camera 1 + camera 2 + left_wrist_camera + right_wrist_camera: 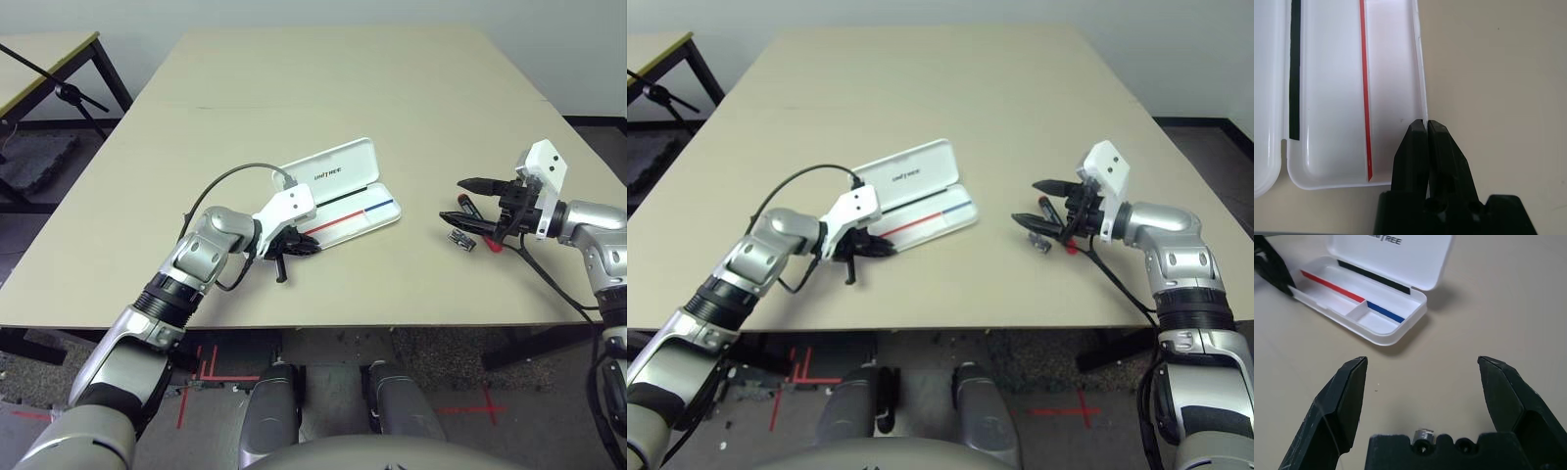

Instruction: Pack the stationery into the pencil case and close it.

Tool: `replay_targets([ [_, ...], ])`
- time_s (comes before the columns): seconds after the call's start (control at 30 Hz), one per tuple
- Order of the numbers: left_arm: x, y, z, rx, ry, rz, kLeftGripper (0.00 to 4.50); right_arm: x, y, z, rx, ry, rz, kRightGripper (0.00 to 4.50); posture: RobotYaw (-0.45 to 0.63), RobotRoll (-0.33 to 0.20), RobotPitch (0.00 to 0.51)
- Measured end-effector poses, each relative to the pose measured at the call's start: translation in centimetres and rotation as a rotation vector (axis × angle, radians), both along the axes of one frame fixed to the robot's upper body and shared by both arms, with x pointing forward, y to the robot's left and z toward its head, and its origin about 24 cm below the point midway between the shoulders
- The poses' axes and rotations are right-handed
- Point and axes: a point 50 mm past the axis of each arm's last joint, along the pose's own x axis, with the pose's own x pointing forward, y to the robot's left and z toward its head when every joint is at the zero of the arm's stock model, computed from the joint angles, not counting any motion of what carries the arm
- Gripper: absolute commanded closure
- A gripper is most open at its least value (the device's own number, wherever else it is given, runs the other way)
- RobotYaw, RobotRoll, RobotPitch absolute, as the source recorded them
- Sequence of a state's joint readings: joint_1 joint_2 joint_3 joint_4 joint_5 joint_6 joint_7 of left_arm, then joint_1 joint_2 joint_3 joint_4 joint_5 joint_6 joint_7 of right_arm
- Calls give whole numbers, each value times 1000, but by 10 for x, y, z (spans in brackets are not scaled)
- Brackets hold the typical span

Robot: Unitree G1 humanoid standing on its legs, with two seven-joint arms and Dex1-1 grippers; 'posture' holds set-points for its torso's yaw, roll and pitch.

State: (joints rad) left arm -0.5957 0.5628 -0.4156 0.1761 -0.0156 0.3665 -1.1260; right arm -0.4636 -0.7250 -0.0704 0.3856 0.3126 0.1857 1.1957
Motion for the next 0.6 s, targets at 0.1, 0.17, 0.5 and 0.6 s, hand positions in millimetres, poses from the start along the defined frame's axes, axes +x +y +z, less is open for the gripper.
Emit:
replay_targets([
  [0.1,-5,7,2,41,-20,-86,4464,-4,1,1,1,37,36,0,-106,0,92],
  [0.17,-9,12,4,68,-33,-144,4464,-6,1,1,6,58,51,0,-97,0,95],
  [0.5,-20,22,6,120,-43,-244,4464,-7,6,1,3,71,72,0,-92,0,99],
  [0.6,-21,21,6,118,-41,-243,4464,-7,7,0,6,73,73,0,-88,0,100],
])
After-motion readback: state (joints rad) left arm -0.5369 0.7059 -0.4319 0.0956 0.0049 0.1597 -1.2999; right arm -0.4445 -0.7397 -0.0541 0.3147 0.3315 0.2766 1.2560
